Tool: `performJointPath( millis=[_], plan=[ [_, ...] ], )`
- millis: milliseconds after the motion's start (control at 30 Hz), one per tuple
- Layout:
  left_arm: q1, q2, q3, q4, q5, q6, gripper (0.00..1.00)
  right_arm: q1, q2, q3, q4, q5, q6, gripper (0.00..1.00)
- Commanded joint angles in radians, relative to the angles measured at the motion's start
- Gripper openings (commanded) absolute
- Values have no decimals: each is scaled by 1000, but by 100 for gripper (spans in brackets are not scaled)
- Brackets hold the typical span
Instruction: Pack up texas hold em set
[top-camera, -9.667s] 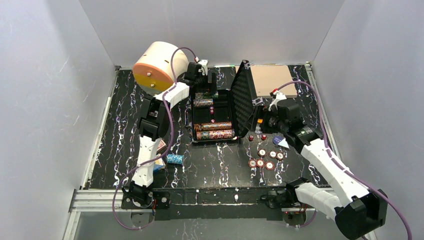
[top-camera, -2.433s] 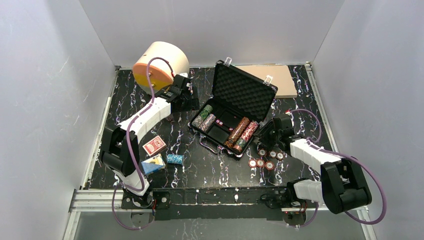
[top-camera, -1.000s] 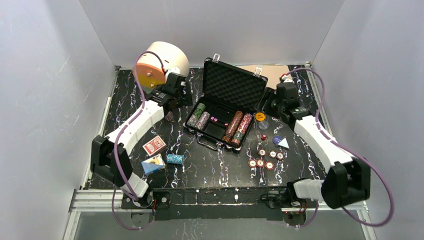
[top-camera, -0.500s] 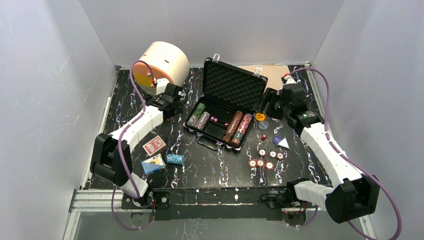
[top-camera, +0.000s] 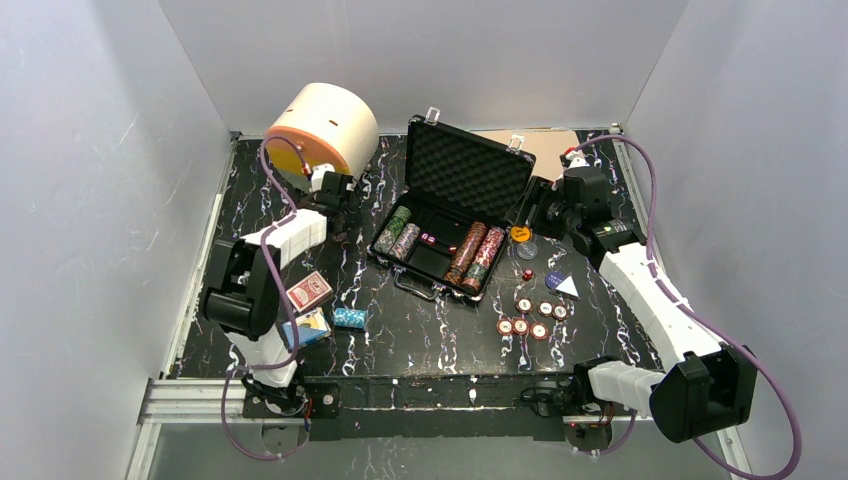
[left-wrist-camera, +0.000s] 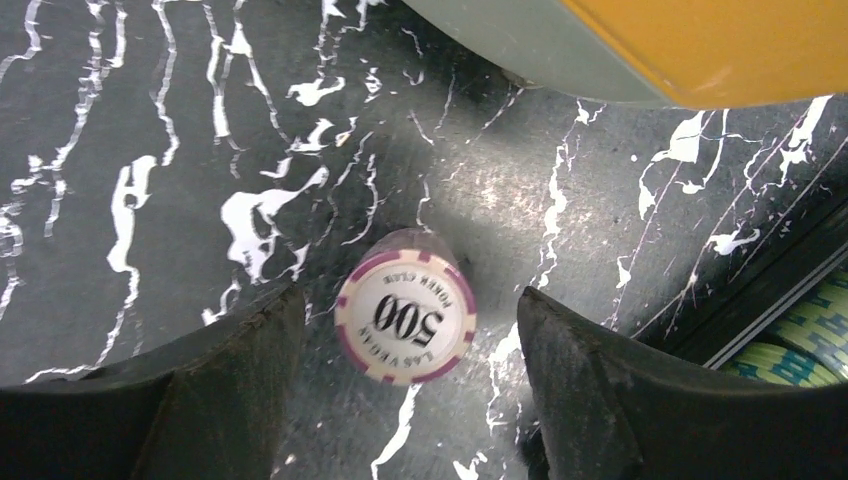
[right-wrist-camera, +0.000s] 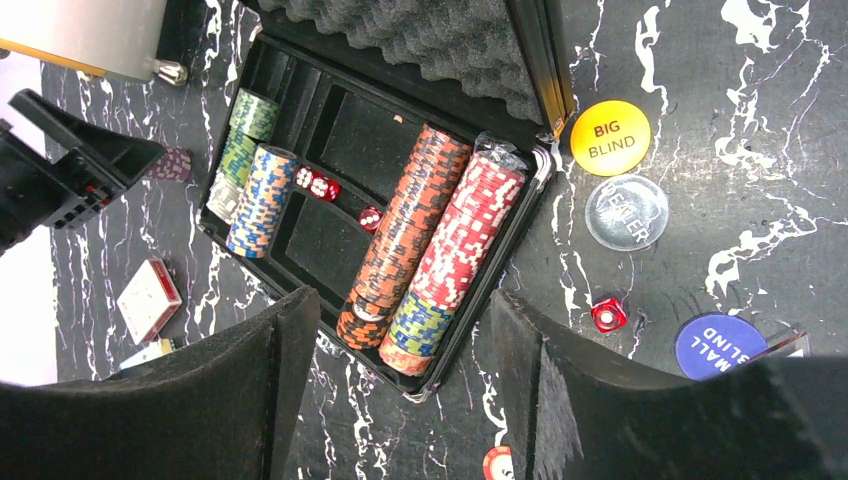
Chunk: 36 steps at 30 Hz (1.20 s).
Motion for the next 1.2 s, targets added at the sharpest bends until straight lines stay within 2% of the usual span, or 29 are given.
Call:
performJointPath(
  millis=[0,167,267,533,700,900,1033,1167],
  plan=[
    [9,41,-2,91,20,14,71,5,-9,18,14,14,-14,72],
    [12,61,4,113,-1,34,48,5,-12,22,15,23,-15,72],
    [13,64,0,129,-18,57,39,5,-11,25,15,19,-23,72],
    [16,37,31,106,-11,102,5,6,3,29,54,-75,-55,72],
    [15,-55,58,35,101,132,0,34,10,21,125,-163,-59,73],
    [15,-124,140,-95,483,221,0,187,65,46,206,-188,-73,74],
    [15,-171,165,-149,650,256,0,291,137,89,250,-257,-113,77],
    [15,-227,183,-182,877,292,0,358,191,130,320,-323,-123,82]
  ],
)
